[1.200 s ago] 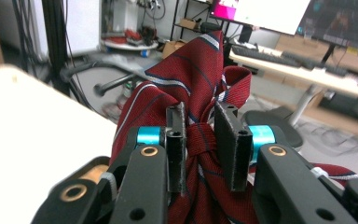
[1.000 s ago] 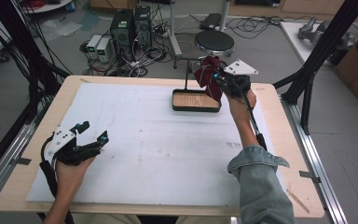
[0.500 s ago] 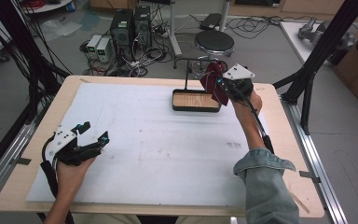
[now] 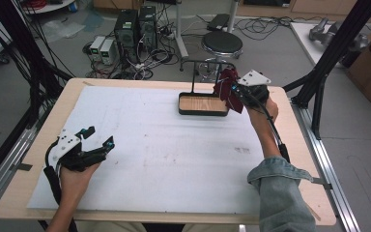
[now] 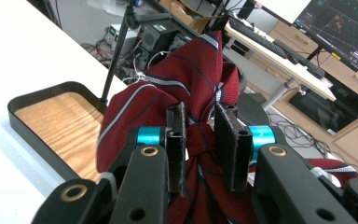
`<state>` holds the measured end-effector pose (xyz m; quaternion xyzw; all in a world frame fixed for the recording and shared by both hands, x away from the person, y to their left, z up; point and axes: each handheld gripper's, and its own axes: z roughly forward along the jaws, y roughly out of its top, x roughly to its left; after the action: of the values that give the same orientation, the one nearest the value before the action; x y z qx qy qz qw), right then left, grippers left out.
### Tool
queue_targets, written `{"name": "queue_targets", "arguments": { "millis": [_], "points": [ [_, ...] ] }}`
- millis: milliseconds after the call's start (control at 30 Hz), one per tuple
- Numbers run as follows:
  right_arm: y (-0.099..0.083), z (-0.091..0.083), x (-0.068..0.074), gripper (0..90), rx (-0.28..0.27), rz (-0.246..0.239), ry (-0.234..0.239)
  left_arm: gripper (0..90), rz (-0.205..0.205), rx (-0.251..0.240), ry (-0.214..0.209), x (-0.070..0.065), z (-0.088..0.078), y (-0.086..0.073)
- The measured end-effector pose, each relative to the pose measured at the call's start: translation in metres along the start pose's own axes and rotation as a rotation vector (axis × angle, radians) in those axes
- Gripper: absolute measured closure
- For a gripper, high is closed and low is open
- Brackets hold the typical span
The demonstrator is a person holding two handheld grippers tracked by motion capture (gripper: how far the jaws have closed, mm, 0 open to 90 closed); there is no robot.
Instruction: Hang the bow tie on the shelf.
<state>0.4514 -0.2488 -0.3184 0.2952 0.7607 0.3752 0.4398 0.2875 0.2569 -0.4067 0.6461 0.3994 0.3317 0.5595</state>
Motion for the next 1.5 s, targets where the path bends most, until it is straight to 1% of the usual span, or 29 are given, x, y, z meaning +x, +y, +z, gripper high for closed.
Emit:
{"name": "queue_targets", "arguments": {
  "millis": [33,67,167,267,300,333,433,533,567,633,667,933,967,1167,1233,1333,1400,1500],
  "points": [
    [0.000,0.000,-0.001,74.6,-0.003,0.004,0.001,21.3,-0.001,-0.001,-0.001,0.000,0.000,0.000],
    [-0.002,0.000,-0.002,74.6,0.011,0.001,-0.004,21.3,0.000,-0.001,-0.001,0.000,0.000,0.000],
    [-0.003,0.001,-0.003,74.6,0.016,0.008,-0.005,21.3,0.001,0.000,-0.002,0.000,0.000,0.000],
    [-0.006,0.007,-0.005,74.6,0.033,0.048,-0.003,21.3,0.001,0.002,-0.005,-0.001,0.001,0.000],
    [-0.006,0.007,-0.005,74.6,0.033,0.048,-0.003,21.3,0.001,0.002,-0.005,-0.001,0.001,0.000],
    [-0.011,0.012,-0.006,74.6,0.060,0.058,-0.002,21.3,0.003,0.002,-0.005,-0.001,0.001,0.000],
    [-0.014,0.017,-0.008,74.6,0.074,0.071,-0.006,21.3,0.001,-0.001,-0.003,-0.001,0.001,0.000],
    [-0.017,0.020,-0.011,74.6,0.073,0.090,-0.012,21.3,-0.001,0.002,-0.005,-0.001,0.001,-0.001],
    [-0.018,0.021,-0.012,74.6,0.077,0.103,-0.011,21.3,-0.001,0.002,-0.005,-0.001,0.001,-0.001],
    [-0.019,0.023,-0.014,74.6,0.077,0.107,-0.011,21.3,0.004,0.002,-0.005,-0.001,0.002,-0.001],
    [-0.021,0.026,-0.014,74.6,0.082,0.120,-0.012,21.3,0.003,0.000,-0.008,-0.002,0.002,-0.001],
    [-0.024,0.037,-0.015,74.5,0.078,0.139,-0.019,21.3,0.003,0.002,-0.006,-0.001,0.002,-0.001],
    [-0.024,0.039,-0.016,74.5,0.076,0.154,-0.017,21.3,0.004,0.003,-0.007,-0.001,0.002,-0.001],
    [-0.025,0.044,-0.018,74.3,0.080,0.171,-0.025,21.3,0.004,0.002,-0.008,-0.001,0.002,-0.001],
    [-0.026,0.045,-0.019,74.0,0.079,0.183,-0.020,21.3,0.003,0.002,-0.008,-0.001,0.002,-0.002],
    [-0.027,0.047,-0.018,73.8,0.078,0.180,-0.020,21.3,0.004,0.001,-0.009,-0.001,0.002,-0.002],
    [-0.027,0.047,-0.018,73.6,0.075,0.195,-0.018,21.3,0.004,0.003,-0.009,-0.002,0.002,-0.002],
    [-0.027,0.048,-0.019,73.0,0.076,0.195,-0.021,21.3,0.005,0.001,-0.011,-0.002,0.002,-0.002]
  ]
}}
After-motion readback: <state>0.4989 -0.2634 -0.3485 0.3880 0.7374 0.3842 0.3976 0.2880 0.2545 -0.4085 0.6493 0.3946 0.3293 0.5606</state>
